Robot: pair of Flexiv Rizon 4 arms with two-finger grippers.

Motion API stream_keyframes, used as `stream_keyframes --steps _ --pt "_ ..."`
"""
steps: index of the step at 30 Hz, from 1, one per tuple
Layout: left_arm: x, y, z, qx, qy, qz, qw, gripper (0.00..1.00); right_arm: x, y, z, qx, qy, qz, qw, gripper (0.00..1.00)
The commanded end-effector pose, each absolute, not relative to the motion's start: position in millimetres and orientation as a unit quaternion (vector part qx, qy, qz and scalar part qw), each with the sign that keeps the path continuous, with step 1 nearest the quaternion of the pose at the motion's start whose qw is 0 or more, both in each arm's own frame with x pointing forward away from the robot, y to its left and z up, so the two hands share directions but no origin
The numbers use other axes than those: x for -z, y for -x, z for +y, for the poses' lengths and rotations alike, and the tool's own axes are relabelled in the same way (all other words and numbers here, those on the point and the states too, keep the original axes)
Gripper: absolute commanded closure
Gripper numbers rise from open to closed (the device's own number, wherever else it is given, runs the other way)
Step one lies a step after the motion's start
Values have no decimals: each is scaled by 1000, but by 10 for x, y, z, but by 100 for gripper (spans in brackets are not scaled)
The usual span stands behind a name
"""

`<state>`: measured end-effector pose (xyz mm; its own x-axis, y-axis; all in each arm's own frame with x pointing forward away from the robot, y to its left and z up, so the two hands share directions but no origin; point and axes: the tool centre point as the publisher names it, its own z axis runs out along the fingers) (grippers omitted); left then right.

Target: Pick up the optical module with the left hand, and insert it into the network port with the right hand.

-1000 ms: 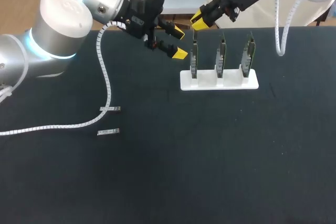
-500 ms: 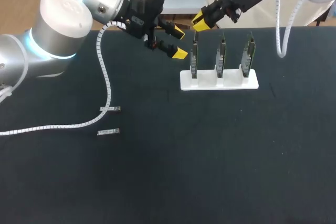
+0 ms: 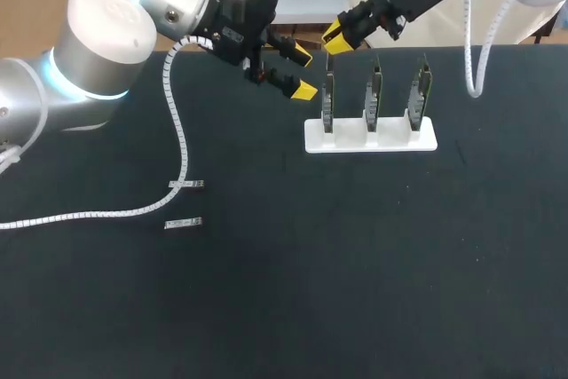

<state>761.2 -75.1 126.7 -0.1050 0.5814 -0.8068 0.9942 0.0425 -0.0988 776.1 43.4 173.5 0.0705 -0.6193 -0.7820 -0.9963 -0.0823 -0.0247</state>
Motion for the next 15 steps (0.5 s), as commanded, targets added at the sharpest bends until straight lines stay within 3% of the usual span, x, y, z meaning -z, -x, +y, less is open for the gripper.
stream_keyframes --steps 1,15 --pt "-1269 -7637 -759 347 -600 658 295 0 -1719 -7734 436 -308 666 607 303 100" --pt "-1269 -7637 -759 347 -600 658 295 0 -1707 -7728 417 -304 668 607 305 100"
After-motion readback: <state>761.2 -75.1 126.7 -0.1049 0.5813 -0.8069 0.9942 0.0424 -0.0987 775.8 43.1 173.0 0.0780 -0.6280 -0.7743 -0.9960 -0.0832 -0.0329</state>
